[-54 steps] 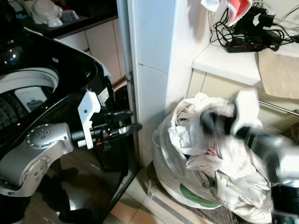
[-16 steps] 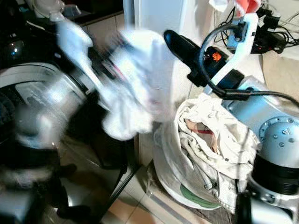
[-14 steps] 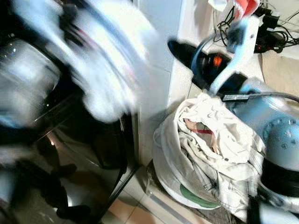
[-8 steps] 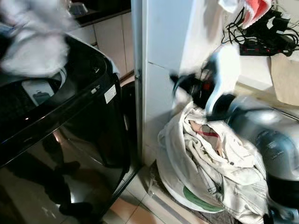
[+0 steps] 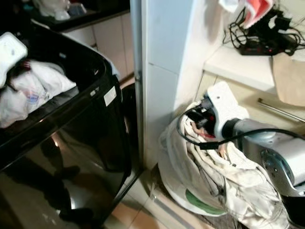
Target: Clothes washing
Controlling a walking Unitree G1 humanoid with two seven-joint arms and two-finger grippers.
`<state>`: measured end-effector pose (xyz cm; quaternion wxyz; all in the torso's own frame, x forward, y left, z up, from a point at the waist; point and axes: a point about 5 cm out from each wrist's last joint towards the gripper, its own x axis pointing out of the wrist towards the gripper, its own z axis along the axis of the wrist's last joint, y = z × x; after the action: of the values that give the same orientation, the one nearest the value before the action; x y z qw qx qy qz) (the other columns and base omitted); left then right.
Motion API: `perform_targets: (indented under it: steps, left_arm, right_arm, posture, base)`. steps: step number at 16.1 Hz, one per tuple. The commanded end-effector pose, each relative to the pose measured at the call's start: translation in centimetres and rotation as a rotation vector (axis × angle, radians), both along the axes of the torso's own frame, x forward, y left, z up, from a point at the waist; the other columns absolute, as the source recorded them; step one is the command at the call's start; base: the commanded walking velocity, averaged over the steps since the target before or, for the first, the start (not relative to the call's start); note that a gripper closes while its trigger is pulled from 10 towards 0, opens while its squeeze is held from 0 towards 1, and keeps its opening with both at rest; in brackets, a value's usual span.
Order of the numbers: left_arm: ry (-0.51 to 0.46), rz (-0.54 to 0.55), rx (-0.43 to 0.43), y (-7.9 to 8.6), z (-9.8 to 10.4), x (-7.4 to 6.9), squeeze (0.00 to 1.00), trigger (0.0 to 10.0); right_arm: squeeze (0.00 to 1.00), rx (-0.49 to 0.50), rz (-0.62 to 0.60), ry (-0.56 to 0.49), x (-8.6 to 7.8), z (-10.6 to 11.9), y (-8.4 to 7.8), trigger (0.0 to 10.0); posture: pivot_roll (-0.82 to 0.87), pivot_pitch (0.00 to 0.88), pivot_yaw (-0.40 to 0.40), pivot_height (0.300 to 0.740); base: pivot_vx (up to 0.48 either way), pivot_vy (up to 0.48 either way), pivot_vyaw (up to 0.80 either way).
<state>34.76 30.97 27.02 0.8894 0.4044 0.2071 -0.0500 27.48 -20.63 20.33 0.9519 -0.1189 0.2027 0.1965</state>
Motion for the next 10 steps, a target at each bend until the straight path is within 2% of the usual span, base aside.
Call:
perform_targets:
  steps: [1, 2, 3, 4, 5, 7, 8, 9, 10]
  left_arm:
    - [0.074, 0.037, 0.039, 1.0, -0.7, -1.0, 1.0, 10.0]
    - [0.09, 0.049, 0.054, 1.3, -1.0, -1.3, 1.0, 10.0]
    - [0.112, 0.062, 0.087, 1.6, -1.4, -1.7, 1.0, 10.0]
    - [0.121, 0.071, 0.115, 1.9, -1.6, -2.0, 0.11, 10.0]
    - [0.122, 0.07, 0.124, 2.1, -1.9, -2.3, 0.0, 10.0]
    - [0.092, 0.023, 0.068, 1.1, -2.6, -2.4, 0.0, 10.0]
    - [0.021, 0.037, 0.075, 0.9, -2.2, -2.0, 0.0, 10.0]
    - [-0.072, 0.066, 0.123, 1.0, -1.2, -1.5, 0.0, 10.0]
    - [-0.101, 0.033, 0.073, 0.3, -0.6, -1.3, 0.0, 10.0]
  right_arm:
    - [0.0, -0.032, -0.12, -0.011, 0.7, -0.8, -1.5, 10.0]
    - [0.0, -0.037, -0.165, -0.017, 0.9, -1.0, -2.0, 10.0]
    - [0.0, -0.075, -0.261, -0.026, 1.3, -1.7, -3.3, 10.0]
    - [0.51, -0.121, -0.32, -0.006, 1.2, -2.5, -4.4, 10.0]
    - [1.0, -0.159, -0.357, 0.019, 1.0, -3.2, -5.3, 10.0]
    - [1.0, -0.144, -0.405, 0.048, 0.8, -4.2, -6.1, 10.0]
    - [1.0, -0.147, -0.414, 0.049, 0.8, -4.5, -6.3, 10.0]
    - [1.0, -0.151, -0.422, 0.044, 0.9, -4.6, -6.3, 10.0]
    - [1.0, -0.144, -0.417, 0.06, 0.7, -4.8, -6.3, 10.0]
  posture:
    - [-0.1, 0.0, 0.043, 0.74]
    - [-0.1, 0.0, 0.041, 0.74]
    - [-0.1, 0.0, 0.039, 0.74]
    - [-0.09, 0.0, 0.033, 0.74]
    - [-0.09, 0.0, 0.033, 0.74]
    - [-0.09, 0.0, 0.031, 0.74]
    - [-0.09, 0.0, 0.032, 0.74]
    - [-0.09, 0.0, 0.033, 0.74]
    - [-0.09, 0.0, 0.033, 0.74]
  base:
    - [0.0, 0.0, 0.0]
    - [0.0, 0.0, 0.0]
    - [0.0, 0.0, 0.0]
    - [0.0, 0.0, 0.0]
    - [0.0, 0.0, 0.0]
    - [0.0, 0.0, 0.0]
    - [0.0, 0.0, 0.0]
    - [0.0, 0.0, 0.0]
    - [0.0, 0.0, 0.0]
